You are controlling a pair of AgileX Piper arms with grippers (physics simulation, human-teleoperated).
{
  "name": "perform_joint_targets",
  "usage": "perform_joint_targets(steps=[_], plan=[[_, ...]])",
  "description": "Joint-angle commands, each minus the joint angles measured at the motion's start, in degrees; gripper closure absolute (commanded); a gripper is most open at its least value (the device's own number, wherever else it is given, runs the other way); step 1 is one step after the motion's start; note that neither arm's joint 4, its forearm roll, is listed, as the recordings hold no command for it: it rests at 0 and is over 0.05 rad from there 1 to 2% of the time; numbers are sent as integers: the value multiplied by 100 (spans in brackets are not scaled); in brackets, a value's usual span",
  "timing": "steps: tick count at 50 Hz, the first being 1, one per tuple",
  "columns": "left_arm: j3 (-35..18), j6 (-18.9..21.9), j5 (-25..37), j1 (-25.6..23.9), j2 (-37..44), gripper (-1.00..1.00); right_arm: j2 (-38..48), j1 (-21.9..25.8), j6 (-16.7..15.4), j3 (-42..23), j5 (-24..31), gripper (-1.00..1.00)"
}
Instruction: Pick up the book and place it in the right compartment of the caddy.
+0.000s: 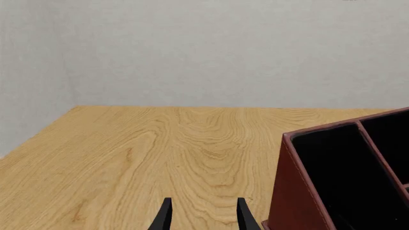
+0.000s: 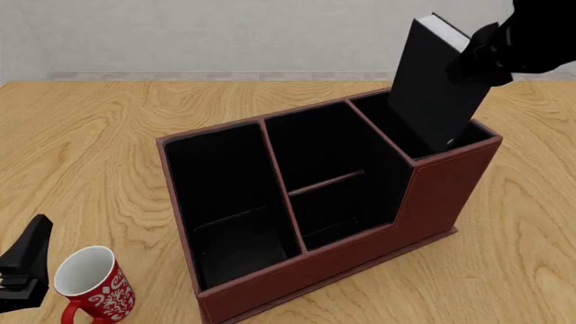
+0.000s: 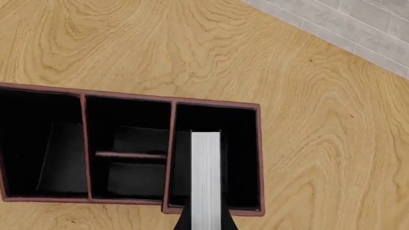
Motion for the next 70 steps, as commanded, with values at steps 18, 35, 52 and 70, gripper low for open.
perform_joint_targets(steps=[18,35,52,70], plan=[[18,0,-5,-1,-16,-100,111,38,62,-129,48,100],[15,3,-12,0,-7,-100,392,6,83,-156,-61,100],[8,5,3,-1,-17,-100,379,30,171,56,-217,100],[-7,6,19,0,-23,-100,346,-11,178,87,-244,-100]])
